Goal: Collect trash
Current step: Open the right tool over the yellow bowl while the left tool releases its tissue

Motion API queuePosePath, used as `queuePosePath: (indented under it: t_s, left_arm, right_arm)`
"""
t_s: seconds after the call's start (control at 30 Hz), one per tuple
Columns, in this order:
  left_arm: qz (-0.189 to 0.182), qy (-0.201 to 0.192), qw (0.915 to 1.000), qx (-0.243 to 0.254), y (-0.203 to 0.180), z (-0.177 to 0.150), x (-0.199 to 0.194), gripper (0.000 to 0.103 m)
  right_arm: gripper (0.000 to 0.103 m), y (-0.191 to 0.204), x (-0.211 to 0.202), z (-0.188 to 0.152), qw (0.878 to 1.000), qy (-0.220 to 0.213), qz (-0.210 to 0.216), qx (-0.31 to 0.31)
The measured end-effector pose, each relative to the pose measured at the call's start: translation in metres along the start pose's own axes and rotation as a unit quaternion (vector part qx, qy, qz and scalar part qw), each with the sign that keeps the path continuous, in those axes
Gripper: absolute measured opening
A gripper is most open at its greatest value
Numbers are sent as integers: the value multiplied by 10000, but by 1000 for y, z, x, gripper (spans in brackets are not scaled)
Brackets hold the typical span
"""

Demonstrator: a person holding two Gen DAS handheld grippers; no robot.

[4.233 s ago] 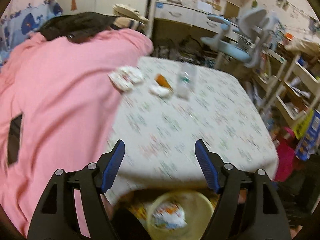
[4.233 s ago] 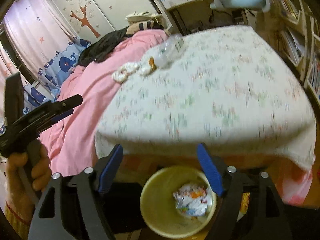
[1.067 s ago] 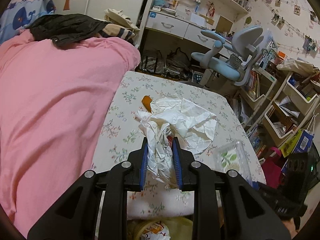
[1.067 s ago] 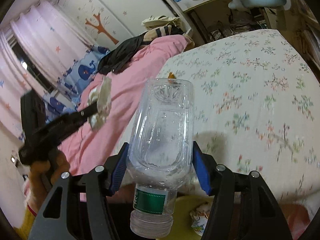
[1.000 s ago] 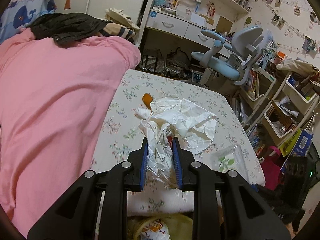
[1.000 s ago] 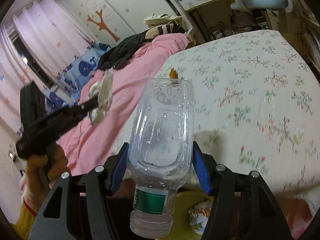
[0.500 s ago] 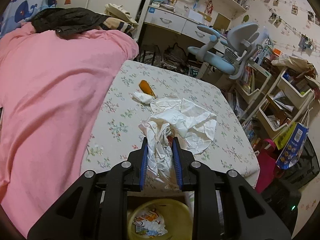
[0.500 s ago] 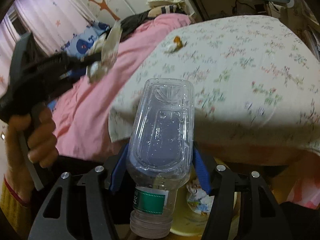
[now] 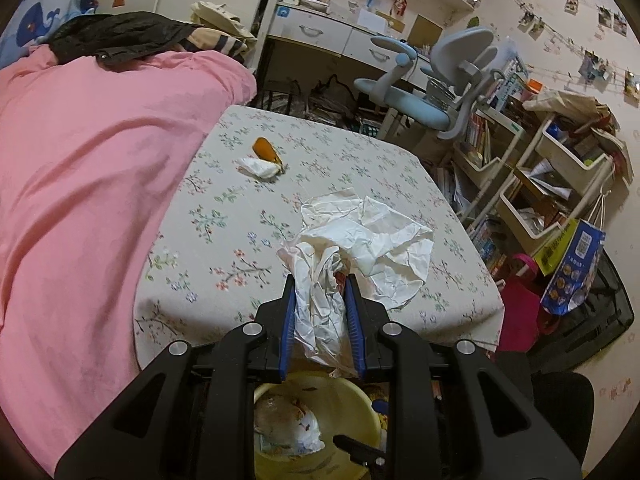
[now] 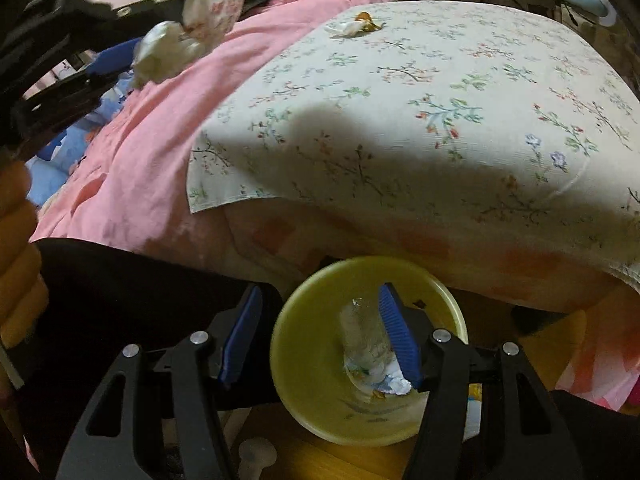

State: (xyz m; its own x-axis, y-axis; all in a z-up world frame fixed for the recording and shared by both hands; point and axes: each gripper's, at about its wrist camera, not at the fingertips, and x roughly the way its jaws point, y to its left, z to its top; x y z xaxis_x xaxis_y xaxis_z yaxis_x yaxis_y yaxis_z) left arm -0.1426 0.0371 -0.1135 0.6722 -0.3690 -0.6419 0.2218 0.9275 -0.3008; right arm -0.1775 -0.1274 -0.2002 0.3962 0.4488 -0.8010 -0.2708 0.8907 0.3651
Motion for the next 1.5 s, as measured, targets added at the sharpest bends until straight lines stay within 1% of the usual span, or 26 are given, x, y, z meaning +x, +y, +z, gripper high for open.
queuePosePath:
  t_s: [0.07,0.2,0.3,0.37,0.4,0.5,0.57,0.63,0.7,0.77,0.83,0.9,0.93,1.13,1.23,1.5]
  left_arm:
    - [-12,19,10000,31,-3,-4,-2,22]
    - [-2,65,9999,106,-8,-11,-3,22]
    - [13,146,9997,198,-14,-19,-3,22]
    - [53,228,9993,280,-18,-24,-2,22]
    - [76,276,9991,326,-20,-27,-1,22]
    - [174,488,9975,481,-28,-39,3,22]
    - [229,694,9956,580,-33,-51,8,22]
    - [229,971,9928,667,-37,-64,15,23]
    - [252,1269,9883,812,-43,-78,22,23]
    - [258,1637,9813,977,-47,-92,32,26]
    - [277,1868,9761,1077,-53,-101,36,37]
    - [340,1904,9746,1132,-55,-103,37,46]
    - [355,1896,9746,1135,-55,-103,36,49]
    - [566,1612,9804,983,-46,-96,28,56]
    - [741,1381,9825,1011,-46,-90,23,63]
    - [949,950,9864,952,-43,-79,14,68]
  right_arm:
    - [62,-4,-8,-2,9999,-60,-68,96]
    - [65,-21,-27,-5,9977,-332,-186,564]
    - [68,-37,-48,-7,9920,-744,-376,946]
    - [69,-43,-61,-6,9878,-1011,-496,1071]
    - [71,-48,-70,-6,9840,-1226,-574,1160]
    - [74,-56,-87,-6,9753,-1621,-695,1331]
    - [74,-60,-95,-6,9701,-1826,-702,1433]
    - [75,-61,-99,-5,9678,-1915,-697,1475]
    - [75,-60,-97,-4,9672,-1943,-680,1486]
    - [75,-59,-93,-4,9679,-1923,-670,1476]
    - [75,-58,-93,-4,9684,-1906,-649,1470]
    - [76,-58,-93,-4,9688,-1904,-635,1456]
    - [76,-58,-94,-5,9687,-1911,-636,1453]
    - [77,-59,-92,-5,9687,-1892,-623,1480]
    - [77,-58,-91,-5,9694,-1870,-632,1461]
    - [78,-54,-88,-5,9705,-1843,-669,1400]
